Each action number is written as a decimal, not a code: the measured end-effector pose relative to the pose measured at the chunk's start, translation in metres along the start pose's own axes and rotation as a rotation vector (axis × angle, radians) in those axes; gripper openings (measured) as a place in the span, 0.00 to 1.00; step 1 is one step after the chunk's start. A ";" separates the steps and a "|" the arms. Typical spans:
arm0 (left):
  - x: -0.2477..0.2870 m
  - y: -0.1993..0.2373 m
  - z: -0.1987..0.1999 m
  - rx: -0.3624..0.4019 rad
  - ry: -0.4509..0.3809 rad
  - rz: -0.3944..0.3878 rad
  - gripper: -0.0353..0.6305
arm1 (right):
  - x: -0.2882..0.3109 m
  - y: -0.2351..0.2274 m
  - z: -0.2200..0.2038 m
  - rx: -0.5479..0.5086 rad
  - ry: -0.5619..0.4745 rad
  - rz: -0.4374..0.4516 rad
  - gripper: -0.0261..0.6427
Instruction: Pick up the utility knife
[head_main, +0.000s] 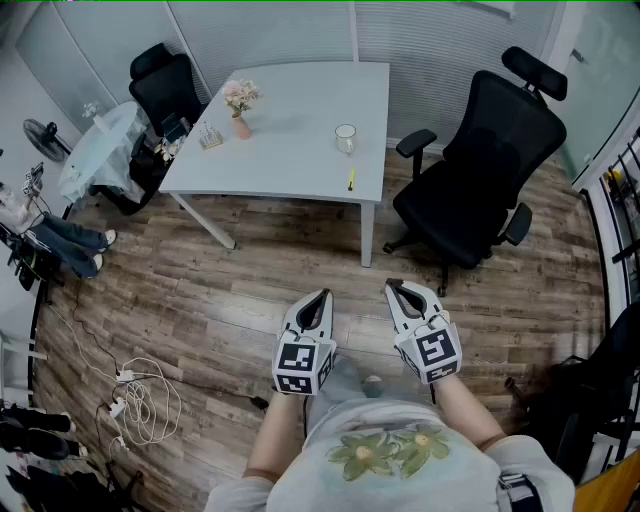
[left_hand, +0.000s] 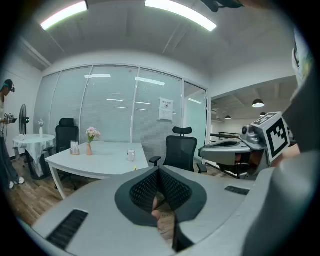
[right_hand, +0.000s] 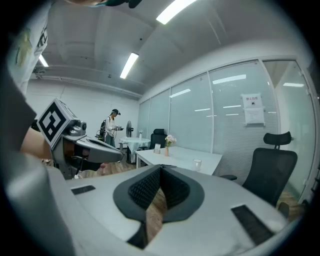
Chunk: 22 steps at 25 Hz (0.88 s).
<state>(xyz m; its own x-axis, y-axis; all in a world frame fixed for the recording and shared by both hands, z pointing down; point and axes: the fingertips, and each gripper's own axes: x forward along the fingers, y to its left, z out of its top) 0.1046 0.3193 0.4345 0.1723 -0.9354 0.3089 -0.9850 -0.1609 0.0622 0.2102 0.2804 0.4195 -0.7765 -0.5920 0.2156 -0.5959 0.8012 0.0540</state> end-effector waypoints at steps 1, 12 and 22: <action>-0.004 -0.005 -0.001 -0.007 -0.003 0.010 0.06 | -0.007 0.001 -0.002 0.005 0.001 0.007 0.04; -0.007 -0.020 -0.008 0.000 0.003 0.028 0.06 | -0.013 0.005 -0.009 0.021 -0.001 0.040 0.04; 0.036 0.039 0.009 0.001 0.007 0.007 0.06 | 0.063 -0.023 0.017 -0.001 -0.039 -0.045 0.05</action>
<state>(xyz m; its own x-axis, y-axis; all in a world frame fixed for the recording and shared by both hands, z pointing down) 0.0724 0.2761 0.4395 0.1658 -0.9342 0.3159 -0.9861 -0.1552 0.0588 0.1716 0.2231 0.4153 -0.7562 -0.6306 0.1745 -0.6304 0.7736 0.0635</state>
